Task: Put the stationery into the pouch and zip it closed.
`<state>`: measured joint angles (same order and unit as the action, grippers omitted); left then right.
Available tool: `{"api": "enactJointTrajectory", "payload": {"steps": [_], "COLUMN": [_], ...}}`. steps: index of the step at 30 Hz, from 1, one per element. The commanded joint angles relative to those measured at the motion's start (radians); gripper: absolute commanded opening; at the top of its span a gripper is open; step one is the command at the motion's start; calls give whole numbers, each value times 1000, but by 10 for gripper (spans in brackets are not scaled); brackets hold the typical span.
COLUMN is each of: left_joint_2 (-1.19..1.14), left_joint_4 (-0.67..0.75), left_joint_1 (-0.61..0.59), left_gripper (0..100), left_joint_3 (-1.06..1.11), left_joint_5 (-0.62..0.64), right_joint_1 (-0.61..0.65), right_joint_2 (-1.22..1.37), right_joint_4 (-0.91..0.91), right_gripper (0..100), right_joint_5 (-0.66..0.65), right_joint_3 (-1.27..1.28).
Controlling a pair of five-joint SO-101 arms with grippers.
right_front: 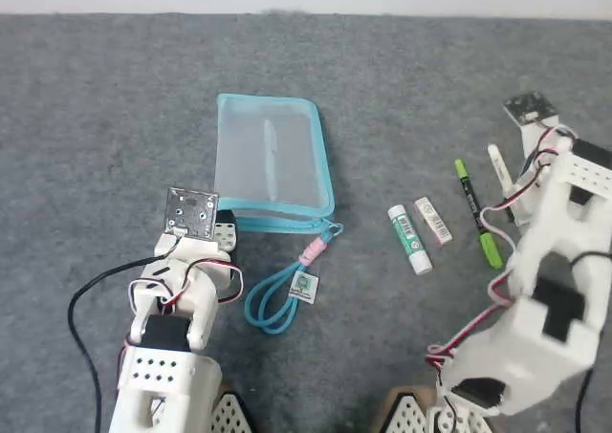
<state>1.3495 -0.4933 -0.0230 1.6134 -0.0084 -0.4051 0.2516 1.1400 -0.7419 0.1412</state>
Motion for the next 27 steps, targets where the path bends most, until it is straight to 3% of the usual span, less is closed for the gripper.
{"api": "enactJointTrajectory", "payload": {"steps": [1,9,21,27], "left_joint_2": [26,26,26,26], "left_joint_4": [0,-2,-2,-2], "left_joint_1": [0,0,0,0], "left_gripper": [11,11,11,11], "left_joint_3": [-15,-15,-13,-13], "left_joint_5": [-14,-14,-14,-14], "right_joint_1": [-5,-31,-142,-143], "right_joint_2": [35,53,62,62], "right_joint_4": [-50,-45,10,-94], "right_gripper": [15,180,175,79], "right_joint_5": [-17,-15,-104,-163], "right_joint_3": [-55,-55,-14,129]}}
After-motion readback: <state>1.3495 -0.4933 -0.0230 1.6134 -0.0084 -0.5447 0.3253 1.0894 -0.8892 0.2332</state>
